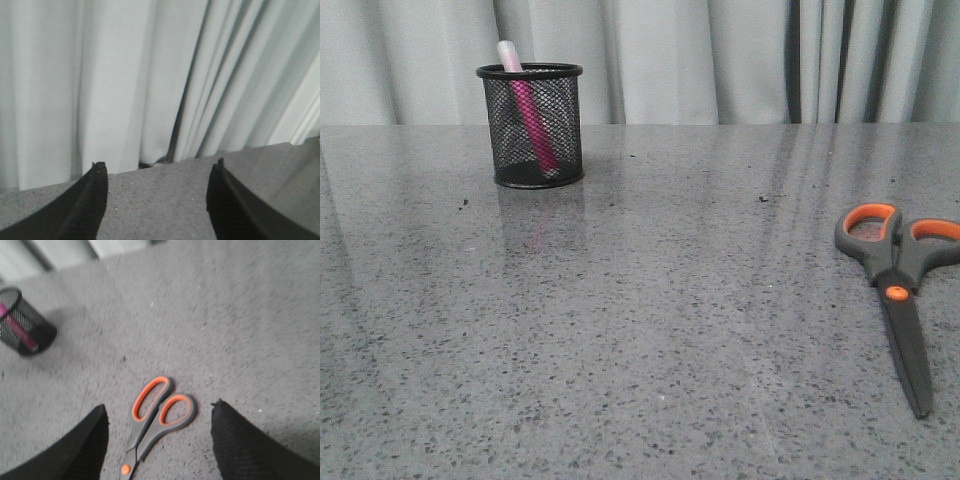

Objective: Put pen and scissors into bin

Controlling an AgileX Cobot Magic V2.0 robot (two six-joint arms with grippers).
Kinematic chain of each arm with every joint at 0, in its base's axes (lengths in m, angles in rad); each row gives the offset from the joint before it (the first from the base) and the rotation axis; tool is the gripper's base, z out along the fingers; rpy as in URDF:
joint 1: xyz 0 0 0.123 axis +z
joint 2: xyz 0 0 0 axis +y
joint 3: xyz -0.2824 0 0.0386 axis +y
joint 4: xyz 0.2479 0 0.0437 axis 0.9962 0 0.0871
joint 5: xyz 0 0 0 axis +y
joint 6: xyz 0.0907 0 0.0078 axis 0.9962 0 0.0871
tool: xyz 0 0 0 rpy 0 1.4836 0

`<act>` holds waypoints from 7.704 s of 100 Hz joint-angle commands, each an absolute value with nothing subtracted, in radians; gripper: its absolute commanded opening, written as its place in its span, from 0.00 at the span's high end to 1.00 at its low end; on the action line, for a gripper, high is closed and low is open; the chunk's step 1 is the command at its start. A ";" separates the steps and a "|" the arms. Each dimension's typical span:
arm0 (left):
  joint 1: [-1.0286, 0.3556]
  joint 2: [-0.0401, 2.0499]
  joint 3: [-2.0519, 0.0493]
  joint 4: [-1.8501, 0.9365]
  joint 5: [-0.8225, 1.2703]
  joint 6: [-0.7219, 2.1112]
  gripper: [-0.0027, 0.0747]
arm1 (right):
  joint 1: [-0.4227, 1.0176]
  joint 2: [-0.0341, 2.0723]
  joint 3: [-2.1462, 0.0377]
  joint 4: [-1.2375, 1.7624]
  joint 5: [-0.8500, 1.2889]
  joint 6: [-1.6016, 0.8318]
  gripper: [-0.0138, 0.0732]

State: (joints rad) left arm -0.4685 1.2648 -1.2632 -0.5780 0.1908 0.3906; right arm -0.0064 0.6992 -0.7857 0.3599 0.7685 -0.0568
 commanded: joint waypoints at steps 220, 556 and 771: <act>-0.576 0.695 -1.059 -0.520 0.336 0.392 0.44 | 0.664 1.507 -1.544 -0.200 0.642 0.391 0.92; -0.432 0.081 -0.454 0.438 0.472 -0.262 0.99 | 0.595 0.334 -0.473 -0.284 0.406 0.173 0.92; -0.108 -0.036 0.045 0.125 0.278 -0.116 0.99 | 0.222 0.219 0.024 -0.089 -0.085 0.019 0.92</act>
